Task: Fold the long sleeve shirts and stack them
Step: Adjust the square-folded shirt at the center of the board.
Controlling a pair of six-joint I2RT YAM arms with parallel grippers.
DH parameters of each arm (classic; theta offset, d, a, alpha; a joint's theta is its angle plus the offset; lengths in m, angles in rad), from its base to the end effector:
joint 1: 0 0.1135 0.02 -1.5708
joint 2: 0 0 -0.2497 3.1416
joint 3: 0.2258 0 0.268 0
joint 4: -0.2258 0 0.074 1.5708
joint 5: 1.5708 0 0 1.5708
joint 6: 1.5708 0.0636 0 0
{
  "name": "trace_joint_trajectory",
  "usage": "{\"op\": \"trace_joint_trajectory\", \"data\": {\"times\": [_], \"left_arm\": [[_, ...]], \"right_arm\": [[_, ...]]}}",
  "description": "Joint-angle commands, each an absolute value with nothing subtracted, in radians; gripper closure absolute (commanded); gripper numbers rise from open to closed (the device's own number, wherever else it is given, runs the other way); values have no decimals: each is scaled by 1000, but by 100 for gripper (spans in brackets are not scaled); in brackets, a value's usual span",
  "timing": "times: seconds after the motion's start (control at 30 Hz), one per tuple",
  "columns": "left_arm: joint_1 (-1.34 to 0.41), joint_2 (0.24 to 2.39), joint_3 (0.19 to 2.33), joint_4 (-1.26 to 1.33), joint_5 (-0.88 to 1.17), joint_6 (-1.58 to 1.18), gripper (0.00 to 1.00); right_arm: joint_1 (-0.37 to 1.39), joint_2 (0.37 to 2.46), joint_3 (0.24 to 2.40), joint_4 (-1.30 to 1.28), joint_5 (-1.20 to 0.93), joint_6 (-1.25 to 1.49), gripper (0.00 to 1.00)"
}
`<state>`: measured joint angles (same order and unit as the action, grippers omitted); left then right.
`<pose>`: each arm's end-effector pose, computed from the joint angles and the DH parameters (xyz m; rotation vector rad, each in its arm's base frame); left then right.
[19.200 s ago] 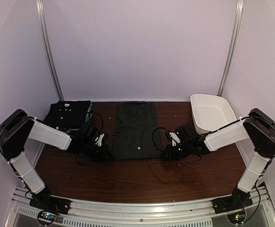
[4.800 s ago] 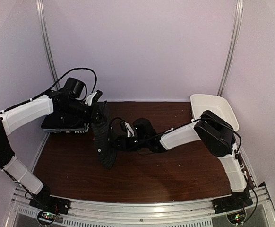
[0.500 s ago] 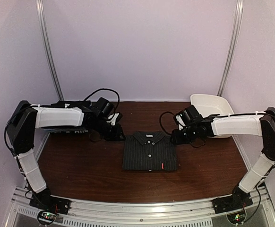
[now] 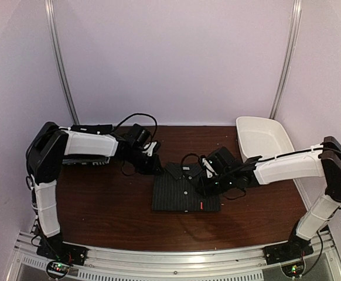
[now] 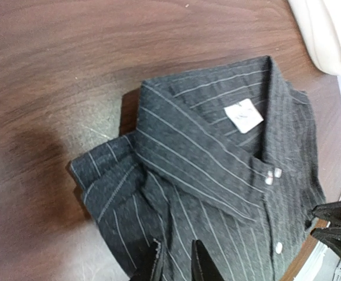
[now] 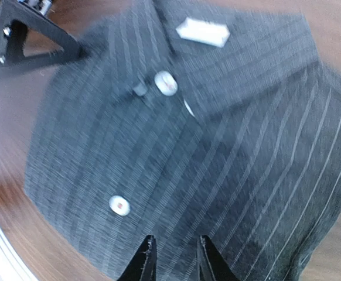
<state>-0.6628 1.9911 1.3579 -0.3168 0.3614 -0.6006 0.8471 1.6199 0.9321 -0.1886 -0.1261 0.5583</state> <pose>0.3374 -0.2919 0.1267 0.2425 2.6979 -0.9109 0.2323 0.2750 0.1381 -0.4320 2.5588 0.7317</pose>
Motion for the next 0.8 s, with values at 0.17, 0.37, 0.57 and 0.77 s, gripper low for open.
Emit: {"op": "trace_joint_trajectory", "data": {"times": [0.17, 0.37, 0.57, 0.77], "left_arm": [[-655, 2098, 1422, -267, 364, -597, 83], [-649, 2025, 1415, -282, 315, -606, 80], [-634, 1860, 1337, -290, 211, -638, 75], [-575, 1617, 1137, -254, 101, -733, 66]], "right_arm": [[891, 1599, 724, -75, -126, 691, 74], [890, 1510, 766, -139, -94, 672, 71], [844, 1460, 865, -174, -56, 620, 66], [809, 1475, 947, -152, -77, 572, 59]]}}
